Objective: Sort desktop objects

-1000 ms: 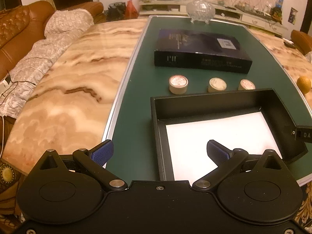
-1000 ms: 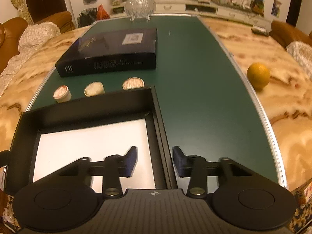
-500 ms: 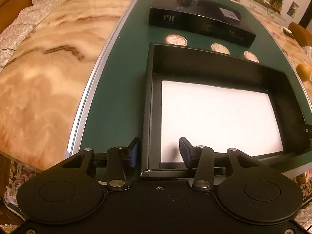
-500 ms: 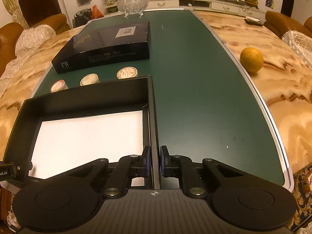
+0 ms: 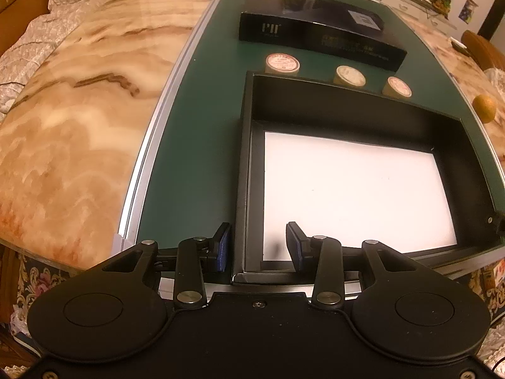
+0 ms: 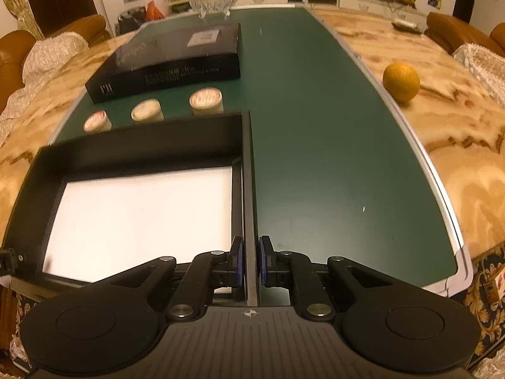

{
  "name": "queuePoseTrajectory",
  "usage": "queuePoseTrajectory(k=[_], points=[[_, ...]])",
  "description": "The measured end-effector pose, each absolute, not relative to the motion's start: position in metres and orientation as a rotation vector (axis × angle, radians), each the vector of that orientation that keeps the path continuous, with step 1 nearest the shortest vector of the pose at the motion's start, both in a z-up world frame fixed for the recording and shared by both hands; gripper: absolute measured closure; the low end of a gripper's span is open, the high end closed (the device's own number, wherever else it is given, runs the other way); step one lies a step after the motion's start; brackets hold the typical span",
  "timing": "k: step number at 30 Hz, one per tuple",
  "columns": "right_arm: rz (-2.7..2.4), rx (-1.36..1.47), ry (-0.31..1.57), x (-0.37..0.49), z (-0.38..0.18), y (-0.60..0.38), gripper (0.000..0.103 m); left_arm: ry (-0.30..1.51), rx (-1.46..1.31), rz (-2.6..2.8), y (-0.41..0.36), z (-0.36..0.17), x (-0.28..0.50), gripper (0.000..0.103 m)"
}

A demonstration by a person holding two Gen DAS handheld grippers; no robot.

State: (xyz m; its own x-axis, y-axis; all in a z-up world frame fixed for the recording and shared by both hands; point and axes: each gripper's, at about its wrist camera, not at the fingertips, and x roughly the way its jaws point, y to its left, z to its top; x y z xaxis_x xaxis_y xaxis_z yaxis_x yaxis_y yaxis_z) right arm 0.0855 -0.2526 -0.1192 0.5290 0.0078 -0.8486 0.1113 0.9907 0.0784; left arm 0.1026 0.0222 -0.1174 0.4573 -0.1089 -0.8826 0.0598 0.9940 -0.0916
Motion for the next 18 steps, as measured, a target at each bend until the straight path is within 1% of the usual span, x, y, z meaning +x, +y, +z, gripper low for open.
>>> queuePoseTrajectory(k=[2,5,6,7,8,9,10,13,14,15,17,18], points=[[-0.064,0.136,1.023,0.085,-0.123,-0.253,0.091,1.091,-0.046,-0.102,0.021,-0.117,0.103,0.066],[-0.07,0.152,1.022,0.083,-0.123,-0.254,0.089,1.089,-0.025,-0.093,0.019,-0.114,0.104,0.056],[-0.073,0.164,1.011,0.083,-0.121,-0.256,0.088,1.082,-0.017,-0.087,0.019,-0.112,0.104,0.045],[-0.076,0.173,0.999,0.082,-0.118,-0.258,0.083,1.06,-0.003,-0.075,0.018,-0.106,0.103,0.03],[-0.082,0.167,0.978,0.082,-0.114,-0.258,0.063,1.033,0.012,-0.062,0.017,-0.099,0.103,0.024],[-0.09,0.154,0.953,0.082,-0.107,-0.258,0.041,1.006,0.025,-0.051,0.017,-0.092,0.104,0.015],[-0.094,0.139,0.918,0.081,-0.099,-0.257,0.035,0.982,0.032,-0.044,0.016,-0.086,0.106,0.011],[-0.101,0.088,0.826,0.081,-0.076,-0.249,0.02,0.916,0.021,-0.037,0.015,-0.065,0.122,0.006],[-0.105,0.074,0.801,0.082,-0.069,-0.246,0.01,0.899,0.014,-0.036,0.014,-0.06,0.13,0.006],[-0.101,0.073,0.773,0.082,-0.063,-0.244,0.004,0.881,0.008,-0.034,0.014,-0.054,0.138,0.006],[-0.083,0.081,0.733,0.082,-0.053,-0.238,0.0,0.841,0.008,-0.027,0.011,-0.047,0.155,0.005],[-0.075,0.085,0.719,0.083,-0.049,-0.235,0.0,0.822,0.012,-0.021,0.008,-0.044,0.165,0.005]])
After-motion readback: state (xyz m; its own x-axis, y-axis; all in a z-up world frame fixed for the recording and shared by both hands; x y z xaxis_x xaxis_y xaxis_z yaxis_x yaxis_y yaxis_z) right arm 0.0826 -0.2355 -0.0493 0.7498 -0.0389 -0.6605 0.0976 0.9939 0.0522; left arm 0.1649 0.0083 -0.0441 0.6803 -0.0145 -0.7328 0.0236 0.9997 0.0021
